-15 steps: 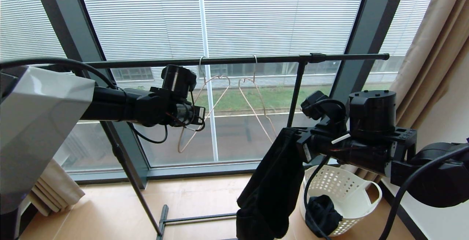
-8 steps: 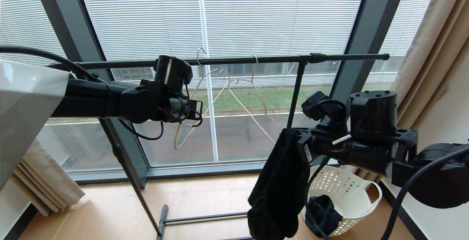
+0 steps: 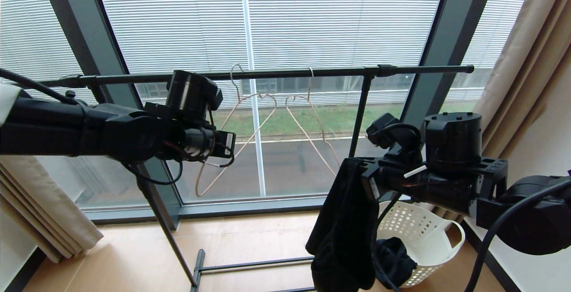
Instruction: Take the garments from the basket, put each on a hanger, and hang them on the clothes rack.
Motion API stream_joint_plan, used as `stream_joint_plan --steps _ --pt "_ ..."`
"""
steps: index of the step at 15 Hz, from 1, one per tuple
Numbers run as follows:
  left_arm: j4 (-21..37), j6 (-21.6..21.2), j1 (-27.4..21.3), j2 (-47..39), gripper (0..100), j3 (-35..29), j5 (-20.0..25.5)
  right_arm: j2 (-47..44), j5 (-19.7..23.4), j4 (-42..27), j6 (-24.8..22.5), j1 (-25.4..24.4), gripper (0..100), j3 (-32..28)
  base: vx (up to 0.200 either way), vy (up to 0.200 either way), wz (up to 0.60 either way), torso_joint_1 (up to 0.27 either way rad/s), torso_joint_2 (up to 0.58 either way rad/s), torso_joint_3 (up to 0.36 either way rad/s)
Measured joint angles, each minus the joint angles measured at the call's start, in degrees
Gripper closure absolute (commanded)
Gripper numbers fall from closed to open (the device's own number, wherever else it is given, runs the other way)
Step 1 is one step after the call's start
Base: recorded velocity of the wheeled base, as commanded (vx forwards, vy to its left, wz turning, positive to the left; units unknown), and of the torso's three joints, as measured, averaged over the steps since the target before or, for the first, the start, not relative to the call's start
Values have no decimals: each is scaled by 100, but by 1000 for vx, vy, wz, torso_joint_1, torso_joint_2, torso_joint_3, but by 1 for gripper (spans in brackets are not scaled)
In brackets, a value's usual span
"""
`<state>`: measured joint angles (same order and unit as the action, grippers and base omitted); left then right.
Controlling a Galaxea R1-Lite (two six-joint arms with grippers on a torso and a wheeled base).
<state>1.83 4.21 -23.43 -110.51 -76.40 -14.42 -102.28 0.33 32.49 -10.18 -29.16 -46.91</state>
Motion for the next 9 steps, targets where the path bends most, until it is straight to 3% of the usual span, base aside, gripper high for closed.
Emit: stream_joint_plan --steps 9 --pt "-1907 -49 -366 1445 100 3220 9 -185 -4 13 6 -18 100 -13 0 0 0 0 0 0"
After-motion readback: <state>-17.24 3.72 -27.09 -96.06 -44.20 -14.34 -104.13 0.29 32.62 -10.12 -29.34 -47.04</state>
